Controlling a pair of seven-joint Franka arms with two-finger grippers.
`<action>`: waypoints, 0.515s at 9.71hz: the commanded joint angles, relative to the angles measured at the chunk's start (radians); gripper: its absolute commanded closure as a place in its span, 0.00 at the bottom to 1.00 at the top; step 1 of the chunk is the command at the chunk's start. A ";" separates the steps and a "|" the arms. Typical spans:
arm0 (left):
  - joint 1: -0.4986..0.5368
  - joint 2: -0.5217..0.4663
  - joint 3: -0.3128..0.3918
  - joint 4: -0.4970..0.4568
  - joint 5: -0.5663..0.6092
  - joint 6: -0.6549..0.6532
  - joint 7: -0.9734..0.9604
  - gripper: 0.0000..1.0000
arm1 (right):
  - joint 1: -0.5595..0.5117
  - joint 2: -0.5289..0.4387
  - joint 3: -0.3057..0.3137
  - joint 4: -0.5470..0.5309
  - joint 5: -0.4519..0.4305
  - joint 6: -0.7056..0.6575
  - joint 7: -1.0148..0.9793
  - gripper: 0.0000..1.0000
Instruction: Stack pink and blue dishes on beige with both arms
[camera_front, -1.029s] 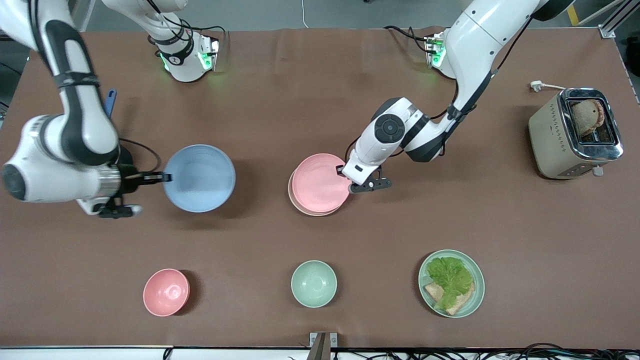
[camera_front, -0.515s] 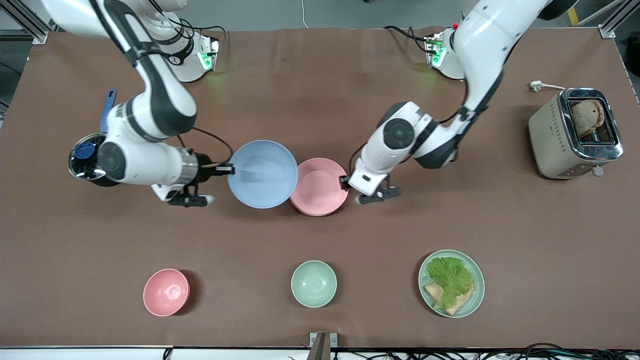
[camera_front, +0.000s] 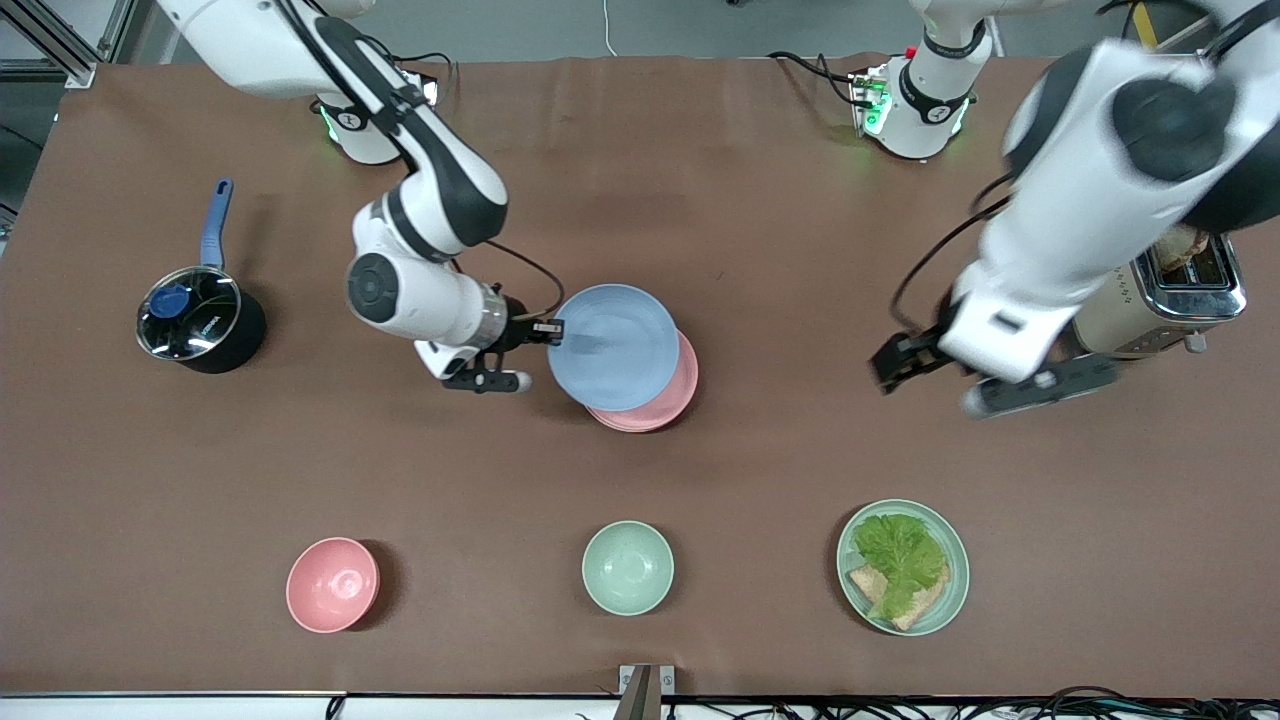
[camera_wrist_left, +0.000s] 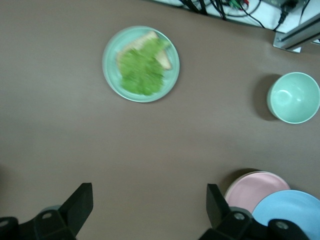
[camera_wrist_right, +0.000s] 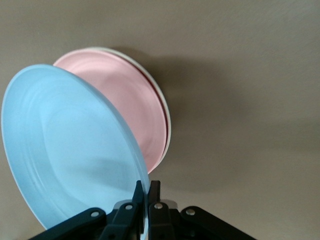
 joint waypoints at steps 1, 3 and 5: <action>0.064 -0.105 -0.001 -0.046 -0.047 -0.097 0.169 0.00 | 0.024 0.021 0.004 -0.005 0.021 0.025 0.006 0.95; -0.053 -0.191 0.194 -0.090 -0.082 -0.180 0.327 0.00 | 0.035 0.049 0.004 -0.022 0.021 0.095 0.006 0.95; -0.117 -0.276 0.347 -0.160 -0.165 -0.238 0.418 0.00 | 0.035 0.070 0.004 -0.030 0.021 0.143 0.006 0.95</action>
